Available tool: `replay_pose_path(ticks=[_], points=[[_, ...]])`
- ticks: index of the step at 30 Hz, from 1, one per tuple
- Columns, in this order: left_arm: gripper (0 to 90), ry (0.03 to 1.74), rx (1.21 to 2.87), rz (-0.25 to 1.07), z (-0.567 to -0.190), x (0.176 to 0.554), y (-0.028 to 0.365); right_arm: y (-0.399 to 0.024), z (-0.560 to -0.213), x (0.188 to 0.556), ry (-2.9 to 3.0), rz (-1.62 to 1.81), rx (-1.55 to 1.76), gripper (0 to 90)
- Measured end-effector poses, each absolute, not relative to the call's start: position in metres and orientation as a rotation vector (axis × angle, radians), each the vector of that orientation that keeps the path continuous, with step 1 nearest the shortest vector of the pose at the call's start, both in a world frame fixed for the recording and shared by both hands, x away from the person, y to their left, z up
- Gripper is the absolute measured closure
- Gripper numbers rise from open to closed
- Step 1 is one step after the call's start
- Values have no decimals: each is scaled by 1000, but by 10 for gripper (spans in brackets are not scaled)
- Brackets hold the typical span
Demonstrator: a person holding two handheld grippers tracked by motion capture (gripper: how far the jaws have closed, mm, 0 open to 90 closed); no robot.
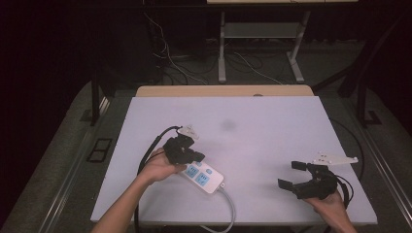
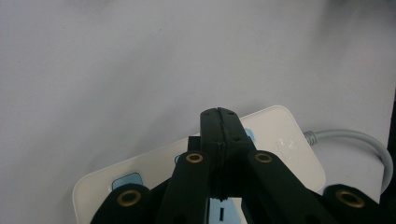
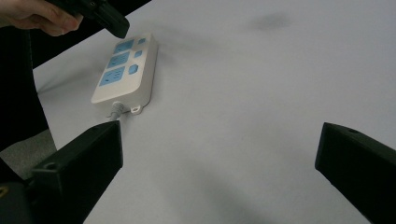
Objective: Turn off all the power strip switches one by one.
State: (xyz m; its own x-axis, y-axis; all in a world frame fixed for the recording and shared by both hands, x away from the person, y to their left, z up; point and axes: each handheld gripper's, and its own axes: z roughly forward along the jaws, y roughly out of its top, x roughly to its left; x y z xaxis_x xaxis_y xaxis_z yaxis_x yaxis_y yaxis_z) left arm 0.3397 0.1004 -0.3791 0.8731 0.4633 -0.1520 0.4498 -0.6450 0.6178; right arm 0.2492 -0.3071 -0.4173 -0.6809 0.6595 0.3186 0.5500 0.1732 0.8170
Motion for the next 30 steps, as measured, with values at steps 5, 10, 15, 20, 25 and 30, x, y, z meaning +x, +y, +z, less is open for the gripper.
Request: replay_pose_path(ticks=[5, 10, 15, 20, 25, 30], points=[[891, 658, 2375, 25, -383, 341, 100, -307, -417, 249, 2322, 1538, 1200, 7], [891, 673, 2374, 27, -388, 344, 101, -307, -417, 249, 2322, 1537, 1201, 7], [891, 689, 2371, 29, -390, 346, 103, -307, -417, 249, 2323, 1535, 1202, 7], [890, 700, 2381, 25, -395, 347, 104, -307, -417, 249, 2326, 1532, 1201, 7], [890, 709, 2386, 19, -400, 348, 104, -307, -418, 249, 2328, 1530, 1201, 7], [891, 714, 2392, 22, -403, 349, 104, -307, -418, 249, 2333, 1526, 1199, 7]])
